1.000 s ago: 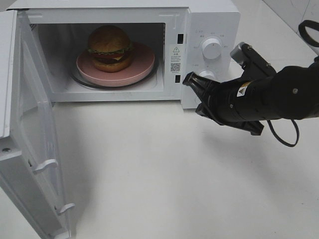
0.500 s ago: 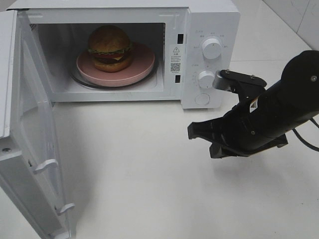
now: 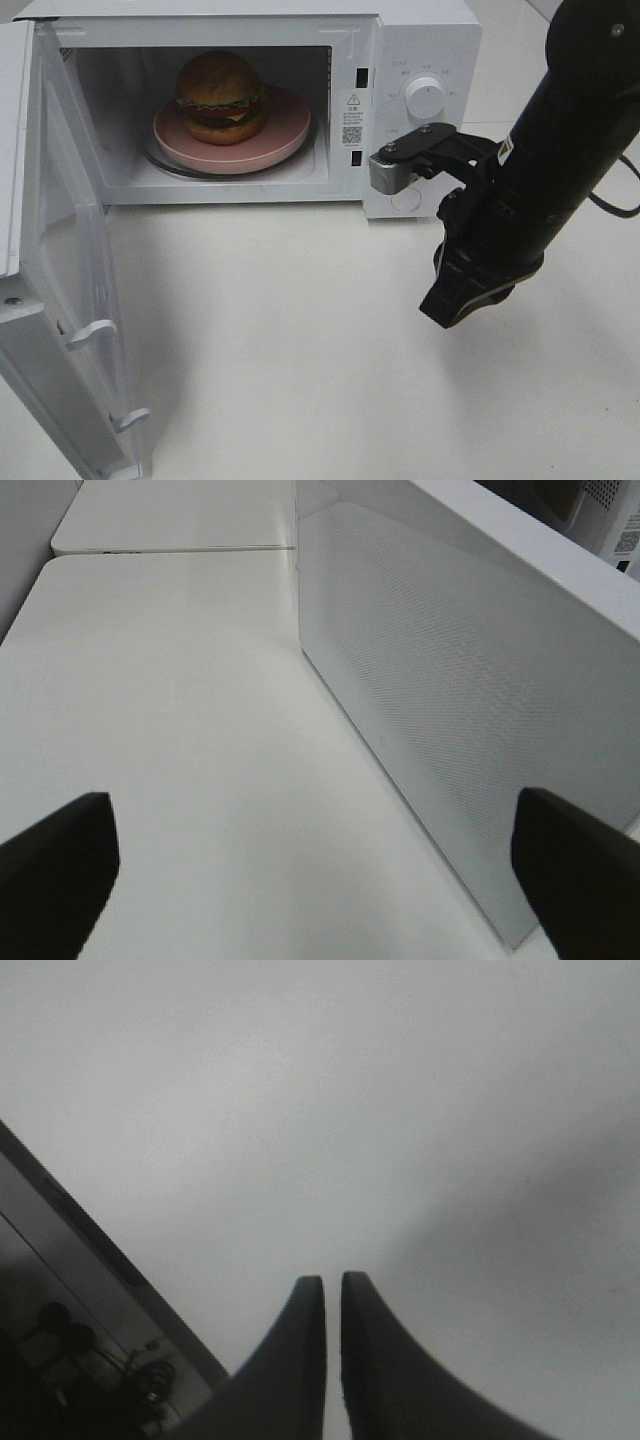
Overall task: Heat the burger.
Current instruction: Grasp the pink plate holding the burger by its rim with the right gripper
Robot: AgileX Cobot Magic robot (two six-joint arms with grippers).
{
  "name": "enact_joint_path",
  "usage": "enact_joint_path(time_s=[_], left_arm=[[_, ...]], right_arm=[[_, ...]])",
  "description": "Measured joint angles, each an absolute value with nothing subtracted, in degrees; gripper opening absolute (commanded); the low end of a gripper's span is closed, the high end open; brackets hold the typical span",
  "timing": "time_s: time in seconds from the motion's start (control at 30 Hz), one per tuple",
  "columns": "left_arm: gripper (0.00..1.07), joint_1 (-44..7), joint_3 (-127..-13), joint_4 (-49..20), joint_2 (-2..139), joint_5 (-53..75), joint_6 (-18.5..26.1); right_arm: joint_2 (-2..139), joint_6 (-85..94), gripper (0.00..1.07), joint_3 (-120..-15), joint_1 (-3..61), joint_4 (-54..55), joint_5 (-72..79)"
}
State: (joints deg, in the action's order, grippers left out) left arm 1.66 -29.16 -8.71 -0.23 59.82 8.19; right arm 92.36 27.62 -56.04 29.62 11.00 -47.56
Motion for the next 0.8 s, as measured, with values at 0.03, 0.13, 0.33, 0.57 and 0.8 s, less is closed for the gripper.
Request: enact_joint_path(time_s=[0.03, 0.13, 0.33, 0.57, 0.8], left_arm=[[1.00, 1.66, -29.16, -8.71, -0.23, 59.82, 8.19], [1.00, 1.66, -29.16, -8.71, -0.23, 59.82, 8.19], [1.00, 1.66, -29.16, -8.71, -0.23, 59.82, 8.19], [1.00, 1.66, -29.16, -8.71, -0.23, 59.82, 8.19], [1.00, 1.66, -29.16, -8.71, -0.23, 59.82, 8.19]], right_arm=[[92.36, 27.62, 0.06, -56.04, 29.62, 11.00, -47.56], [92.36, 34.43, 0.07, -58.44, 29.62, 9.40, -49.45], [92.36, 50.42, 0.10, -62.40, 29.62, 4.53, -49.16], [92.36, 55.29, 0.33, -63.71, 29.85, -2.86, -43.32], [92.36, 57.01, 0.73, -63.71, 33.58, -13.46, -35.64]])
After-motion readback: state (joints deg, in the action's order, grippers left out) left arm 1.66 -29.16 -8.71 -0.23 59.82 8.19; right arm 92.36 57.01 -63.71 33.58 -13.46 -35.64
